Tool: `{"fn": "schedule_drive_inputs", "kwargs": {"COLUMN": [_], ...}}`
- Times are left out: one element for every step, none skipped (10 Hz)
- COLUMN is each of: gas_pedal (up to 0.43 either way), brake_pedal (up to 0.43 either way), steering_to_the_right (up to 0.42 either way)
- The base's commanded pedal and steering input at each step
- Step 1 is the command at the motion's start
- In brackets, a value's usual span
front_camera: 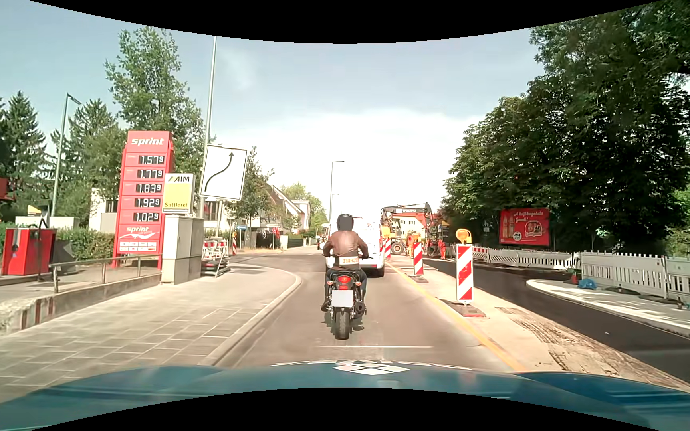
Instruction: Follow the waypoints while adhering to traffic rules and regulations
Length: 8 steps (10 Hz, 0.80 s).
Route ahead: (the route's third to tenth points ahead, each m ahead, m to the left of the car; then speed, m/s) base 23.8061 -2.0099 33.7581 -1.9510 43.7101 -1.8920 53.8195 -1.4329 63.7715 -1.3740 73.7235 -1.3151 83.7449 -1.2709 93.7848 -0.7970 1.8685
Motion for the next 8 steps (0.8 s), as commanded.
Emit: {"fn": "schedule_drive_inputs", "kwargs": {"gas_pedal": [0.000,0.000,0.000,0.000,0.000,0.000,0.000,0.000], "brake_pedal": [0.165,0.165,0.146,0.134,0.134,0.140,0.140,0.140], "steering_to_the_right": [0.001,0.001,0.001,0.001,0.001,0.001,0.001,0.001]}}
